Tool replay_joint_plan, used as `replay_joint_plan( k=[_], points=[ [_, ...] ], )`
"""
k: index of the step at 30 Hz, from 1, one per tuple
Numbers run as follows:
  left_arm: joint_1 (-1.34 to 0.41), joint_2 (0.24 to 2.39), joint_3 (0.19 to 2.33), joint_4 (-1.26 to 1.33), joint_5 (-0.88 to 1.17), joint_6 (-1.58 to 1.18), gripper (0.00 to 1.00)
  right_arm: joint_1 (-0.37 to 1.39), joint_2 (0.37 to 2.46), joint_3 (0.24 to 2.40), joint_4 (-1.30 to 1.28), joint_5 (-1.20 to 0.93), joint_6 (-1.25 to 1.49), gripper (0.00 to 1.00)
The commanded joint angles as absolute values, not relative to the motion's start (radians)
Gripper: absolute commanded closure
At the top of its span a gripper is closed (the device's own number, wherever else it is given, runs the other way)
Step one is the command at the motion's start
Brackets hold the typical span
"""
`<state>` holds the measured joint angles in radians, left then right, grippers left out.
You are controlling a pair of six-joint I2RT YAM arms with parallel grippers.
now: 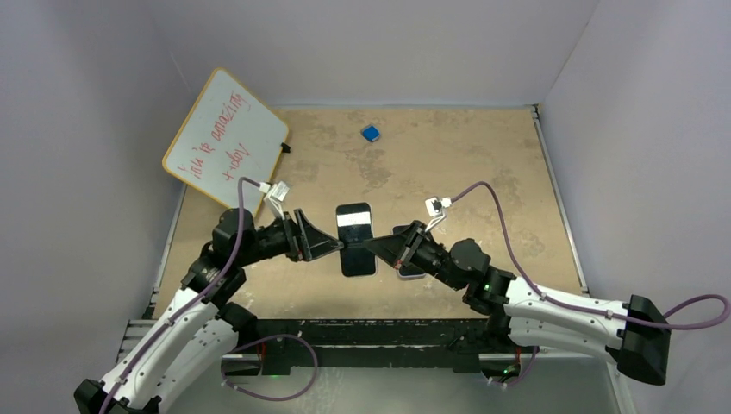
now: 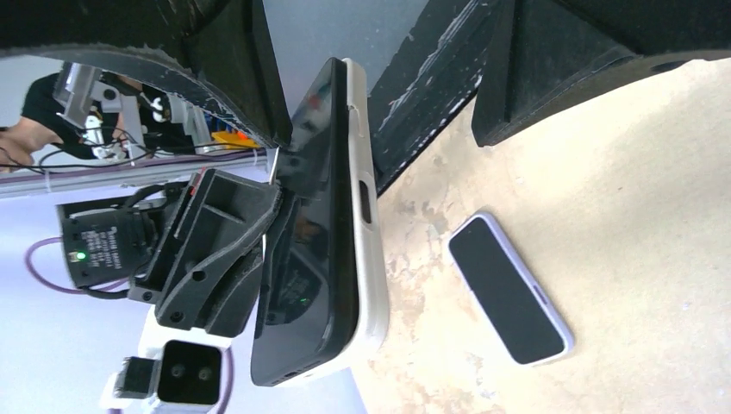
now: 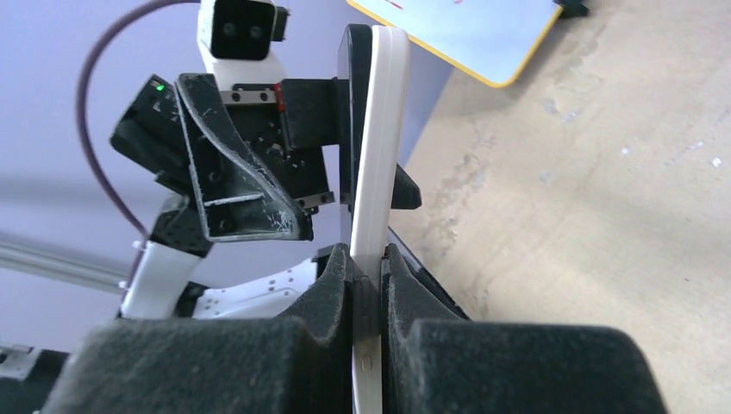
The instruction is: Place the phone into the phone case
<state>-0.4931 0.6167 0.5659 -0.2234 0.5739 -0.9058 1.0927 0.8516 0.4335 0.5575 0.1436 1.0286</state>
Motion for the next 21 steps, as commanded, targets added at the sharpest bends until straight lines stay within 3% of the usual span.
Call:
replay_joint_plan(
  k=[1, 14, 18, 21],
  points=[
    [-0.488, 0.583, 0.563, -0.068, 0.636, -0.986, 0.20, 1.095, 0.816, 0.421, 0.807, 0.105, 1.040, 1.00],
    [-0.488, 0.531, 0.435, 0.263, 0.721, -1.166, 0.28, 1.094, 0.861, 0.405, 0.989, 0.002, 1.102, 1.00],
    [-0.488, 0.541, 0.393, 0.359, 0.740, -1.226, 0.39, 1.095, 0.879, 0.396, 1.014, 0.002, 1.115, 1.00],
    [-0.488, 0.547, 0.392, 0.380, 0.745, -1.238, 0.53, 1.095, 0.890, 0.399, 1.010, 0.002, 1.115, 1.00]
  ],
)
